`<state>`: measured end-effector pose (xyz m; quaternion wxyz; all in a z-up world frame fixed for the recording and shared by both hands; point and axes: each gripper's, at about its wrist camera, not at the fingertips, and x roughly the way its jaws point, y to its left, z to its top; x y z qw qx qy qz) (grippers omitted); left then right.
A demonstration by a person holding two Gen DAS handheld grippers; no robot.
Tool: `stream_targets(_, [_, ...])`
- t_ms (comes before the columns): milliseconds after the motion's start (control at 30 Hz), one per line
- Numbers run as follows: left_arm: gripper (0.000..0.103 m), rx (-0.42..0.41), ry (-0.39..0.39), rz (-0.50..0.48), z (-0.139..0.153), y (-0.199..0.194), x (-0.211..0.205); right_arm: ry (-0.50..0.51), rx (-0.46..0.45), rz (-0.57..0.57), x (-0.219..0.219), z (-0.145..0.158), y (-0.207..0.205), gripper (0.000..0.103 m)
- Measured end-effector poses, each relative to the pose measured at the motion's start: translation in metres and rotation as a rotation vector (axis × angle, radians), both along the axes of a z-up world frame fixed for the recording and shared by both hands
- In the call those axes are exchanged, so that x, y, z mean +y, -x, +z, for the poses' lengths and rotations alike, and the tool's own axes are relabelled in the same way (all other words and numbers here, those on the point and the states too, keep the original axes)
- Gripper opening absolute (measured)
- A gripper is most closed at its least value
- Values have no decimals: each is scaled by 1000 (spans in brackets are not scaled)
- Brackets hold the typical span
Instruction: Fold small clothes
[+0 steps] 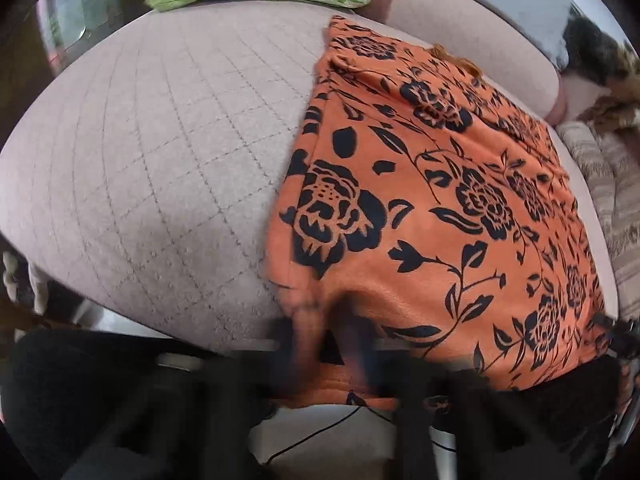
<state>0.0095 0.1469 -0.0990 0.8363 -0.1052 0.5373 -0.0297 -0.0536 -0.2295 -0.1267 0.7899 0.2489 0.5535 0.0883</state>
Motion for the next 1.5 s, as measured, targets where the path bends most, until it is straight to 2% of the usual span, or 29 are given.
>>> stream_targets(33, [5, 3, 36, -5, 3, -1, 2, -46, -1, -3, -3, -1, -1, 8])
stream_targets(67, [5, 2, 59, -8, 5, -2, 4, -106, 9, -8, -6, -2, -2, 8])
stream_targets(167, [5, -5, 90, -20, 17, -3, 10, -185, -15, 3, -11, 6, 1, 8])
stream_targets(267, [5, 25, 144, -11, 26, -8, 18, -282, -48, -13, -17, 14, 0, 8])
stream_targets(367, [5, -32, 206, -53, 55, -18, 18, -396, -104, -16, -23, 30, -7, 8])
stream_targets(433, [5, -102, 244, -87, 90, -37, 19, -479, -166, -7, -26, 49, -22, 8])
stream_targets(500, [5, -196, 271, -107, 131, -71, 22, -515, -242, 2, -30, 78, -50, 8])
stream_targets(533, [6, -221, 286, -108, 142, -85, 24, -539, -280, 1, -32, 89, -66, 8])
stream_targets(600, [7, -279, 325, -61, 163, -137, 30, -560, -365, -18, -37, 116, -109, 8])
stream_targets(633, [8, -303, 323, -37, 164, -161, 30, -553, -421, -38, -41, 130, -142, 9])
stream_targets(667, [18, -319, 302, -13, 160, -181, 30, -559, -446, -77, -46, 134, -169, 10])
stream_targets(700, [46, -323, 260, 11, 149, -208, 29, -560, -456, -111, -50, 134, -186, 12])
stream_targets(767, [82, -266, 173, 75, 112, -251, 28, -490, -434, -164, -49, 117, -240, 27])
stream_targets(800, [82, -224, 129, 100, 89, -270, 28, -441, -378, -174, -46, 102, -262, 54])
stream_targets(833, [82, -177, 102, 140, 71, -280, 31, -355, -307, -224, -43, 81, -274, 75])
stream_targets(900, [82, -147, 93, 197, 49, -278, 44, -277, -273, -247, -35, 57, -271, 75])
stream_targets(967, [82, -183, 98, 214, 47, -261, 56, -212, -289, -234, -32, 53, -252, 75])
stream_targets(1033, [82, -204, 57, 209, 45, -238, 58, -134, -321, -216, -30, 53, -233, 76])
stream_targets(1100, [82, -183, 57, 181, 40, -219, 56, -74, -305, -241, -36, 47, -213, 76])
stream_targets(1167, [82, -142, 85, 127, 32, -209, 49, -65, -270, -254, -42, 38, -202, 76])
stream_targets(1233, [82, -134, 58, 81, 26, -207, 40, -65, -257, -280, -45, 32, -192, 76])
stream_targets(1300, [82, -105, 7, 62, 19, -211, 32, -57, -241, -256, -46, 25, -194, 76])
stream_targets(1367, [82, -78, 25, 83, 16, -215, 33, 4, -254, -228, -41, 28, -204, 76])
stream_targets(1433, [82, -111, 27, 103, 24, -213, 37, 58, -254, -208, -36, 31, -216, 76])
stream_targets(1500, [82, -156, 28, 99, 37, -220, 42, 47, -259, -189, -32, 33, -224, 76])
